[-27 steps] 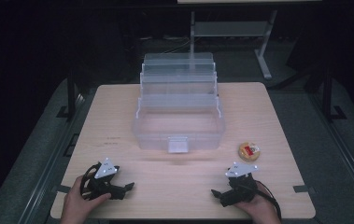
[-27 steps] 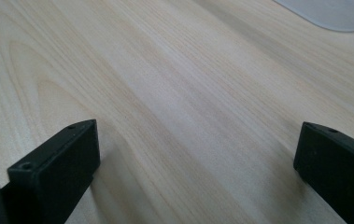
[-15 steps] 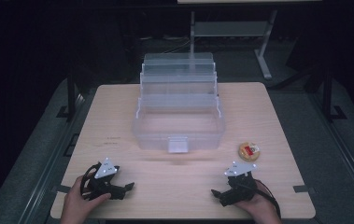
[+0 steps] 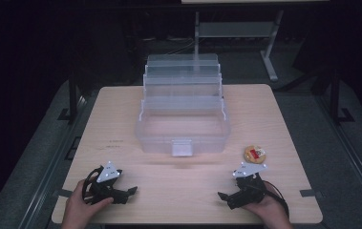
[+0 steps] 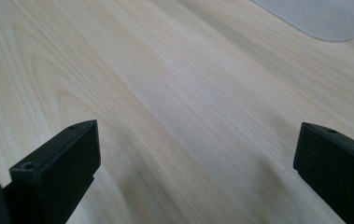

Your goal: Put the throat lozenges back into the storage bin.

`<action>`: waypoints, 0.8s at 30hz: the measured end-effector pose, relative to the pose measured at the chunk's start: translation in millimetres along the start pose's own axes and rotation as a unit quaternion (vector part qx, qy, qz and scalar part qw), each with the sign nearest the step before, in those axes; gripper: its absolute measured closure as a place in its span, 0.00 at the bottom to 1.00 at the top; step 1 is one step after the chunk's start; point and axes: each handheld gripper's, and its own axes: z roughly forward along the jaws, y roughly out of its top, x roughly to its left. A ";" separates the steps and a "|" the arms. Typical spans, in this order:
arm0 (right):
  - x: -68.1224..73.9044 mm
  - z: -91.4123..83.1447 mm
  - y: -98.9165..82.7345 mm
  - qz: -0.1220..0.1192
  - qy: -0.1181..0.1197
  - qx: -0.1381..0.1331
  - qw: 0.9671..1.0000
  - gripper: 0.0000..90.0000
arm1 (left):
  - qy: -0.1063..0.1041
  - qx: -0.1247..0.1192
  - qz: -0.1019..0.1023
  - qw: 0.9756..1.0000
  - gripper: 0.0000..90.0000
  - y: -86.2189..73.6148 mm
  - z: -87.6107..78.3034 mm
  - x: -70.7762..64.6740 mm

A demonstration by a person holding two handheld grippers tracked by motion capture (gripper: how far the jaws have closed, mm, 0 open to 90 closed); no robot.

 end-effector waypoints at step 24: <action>-1.9 -13.1 3.0 0.003 0.006 -0.004 1.000 0.00 | 0.000 0.000 0.000 1.000 0.12 0.0 0.0 -0.1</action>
